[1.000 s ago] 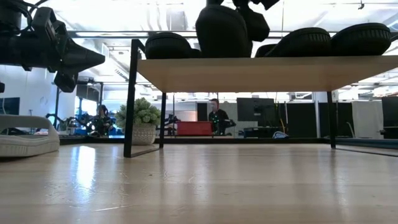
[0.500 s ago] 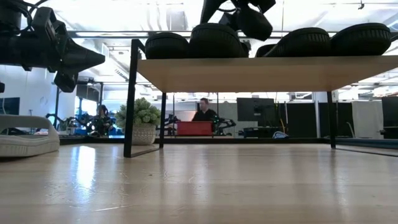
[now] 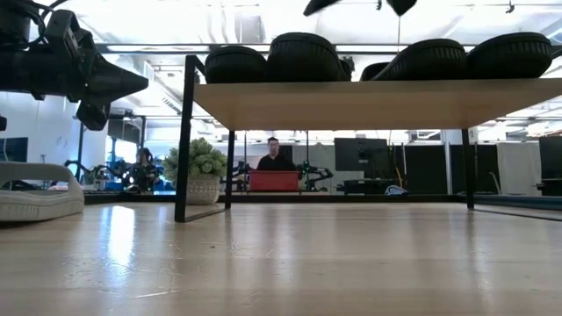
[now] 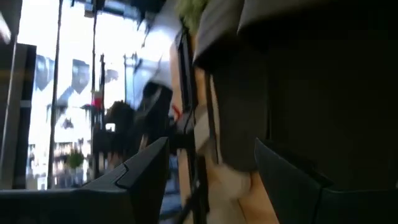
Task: Pick and place slides into the shelf
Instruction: Put the black slipper on the shelf, then move the gray slipper to the bottom center of the table
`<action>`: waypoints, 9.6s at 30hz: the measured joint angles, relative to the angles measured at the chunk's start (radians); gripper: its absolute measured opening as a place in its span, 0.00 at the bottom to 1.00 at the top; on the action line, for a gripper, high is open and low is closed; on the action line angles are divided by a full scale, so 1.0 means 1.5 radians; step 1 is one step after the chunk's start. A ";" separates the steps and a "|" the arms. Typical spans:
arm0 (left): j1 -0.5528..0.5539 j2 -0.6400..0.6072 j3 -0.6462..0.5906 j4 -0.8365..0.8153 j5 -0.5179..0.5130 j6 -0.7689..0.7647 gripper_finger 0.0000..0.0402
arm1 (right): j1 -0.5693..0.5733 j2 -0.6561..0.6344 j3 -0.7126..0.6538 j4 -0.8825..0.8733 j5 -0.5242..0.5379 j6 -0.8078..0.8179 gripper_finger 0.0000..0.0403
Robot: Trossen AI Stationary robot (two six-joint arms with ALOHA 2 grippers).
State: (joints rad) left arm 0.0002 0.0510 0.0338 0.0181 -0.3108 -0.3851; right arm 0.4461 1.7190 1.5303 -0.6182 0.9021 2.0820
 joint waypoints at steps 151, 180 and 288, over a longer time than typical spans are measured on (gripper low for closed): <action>0.000 0.000 0.000 0.004 0.000 0.000 0.02 | -0.249 -0.642 -0.589 0.702 -0.842 -1.145 0.10; 0.000 0.000 0.000 0.044 -0.006 -0.210 0.02 | -0.300 -1.064 -0.935 0.701 -0.720 -1.164 0.10; -0.636 1.256 1.134 -1.060 0.220 -0.712 0.21 | -0.299 -1.126 -1.004 0.679 -0.565 -1.191 0.10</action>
State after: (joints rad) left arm -0.9539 1.9351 1.7354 -1.5712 0.0186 -1.4533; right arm -0.0025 0.0307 0.0238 0.3996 0.0544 0.2951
